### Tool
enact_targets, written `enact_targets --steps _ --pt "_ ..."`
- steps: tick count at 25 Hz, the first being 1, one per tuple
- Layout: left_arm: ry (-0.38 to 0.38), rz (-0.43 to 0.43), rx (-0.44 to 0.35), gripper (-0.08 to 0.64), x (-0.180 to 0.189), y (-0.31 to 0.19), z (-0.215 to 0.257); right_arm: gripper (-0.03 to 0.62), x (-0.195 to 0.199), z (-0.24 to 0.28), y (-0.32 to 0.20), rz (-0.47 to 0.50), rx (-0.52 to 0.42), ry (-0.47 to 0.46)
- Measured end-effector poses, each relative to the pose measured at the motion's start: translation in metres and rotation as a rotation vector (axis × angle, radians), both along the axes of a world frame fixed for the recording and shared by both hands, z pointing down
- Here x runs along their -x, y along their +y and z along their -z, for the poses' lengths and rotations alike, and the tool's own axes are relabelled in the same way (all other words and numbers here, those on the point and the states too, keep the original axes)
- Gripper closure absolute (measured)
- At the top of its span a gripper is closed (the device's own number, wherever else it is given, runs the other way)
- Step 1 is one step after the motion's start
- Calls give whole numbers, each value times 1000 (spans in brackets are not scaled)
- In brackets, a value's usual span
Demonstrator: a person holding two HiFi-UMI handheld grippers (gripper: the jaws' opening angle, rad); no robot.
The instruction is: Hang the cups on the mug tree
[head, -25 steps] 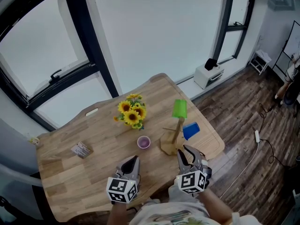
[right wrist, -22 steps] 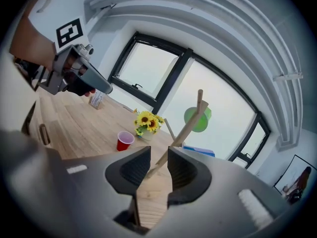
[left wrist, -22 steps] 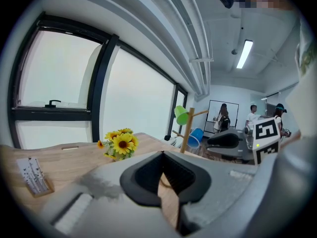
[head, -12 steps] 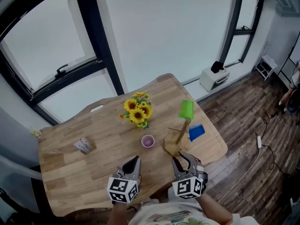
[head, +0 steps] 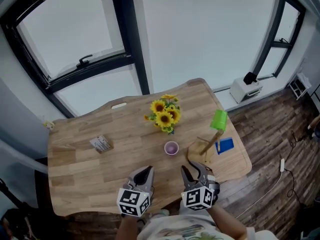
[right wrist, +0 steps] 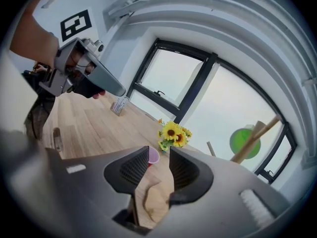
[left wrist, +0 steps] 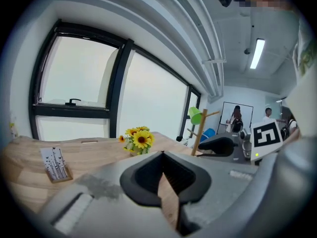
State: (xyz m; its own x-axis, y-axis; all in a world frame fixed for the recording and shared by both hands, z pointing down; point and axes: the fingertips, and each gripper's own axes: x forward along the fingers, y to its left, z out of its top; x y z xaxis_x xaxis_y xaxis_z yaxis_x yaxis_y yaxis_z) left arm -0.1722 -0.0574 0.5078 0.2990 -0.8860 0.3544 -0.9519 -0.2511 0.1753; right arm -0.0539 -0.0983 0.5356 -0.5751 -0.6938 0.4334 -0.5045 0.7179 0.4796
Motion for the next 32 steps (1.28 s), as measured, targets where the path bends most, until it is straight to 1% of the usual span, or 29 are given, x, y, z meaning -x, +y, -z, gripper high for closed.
enact_targets --steps 7,14,20,32 --pt "1 57 16 557 20 11 -5 459 35 -25 -4 71 48 39" --pt "4 94 38 557 39 15 -14 459 62 -54 -20 111 73 103" --pt "13 98 63 557 46 12 -22 459 71 -86 -34 121 127 168" --pt "37 97 122 557 54 9 -46 471 84 -132 -56 115 187 286"
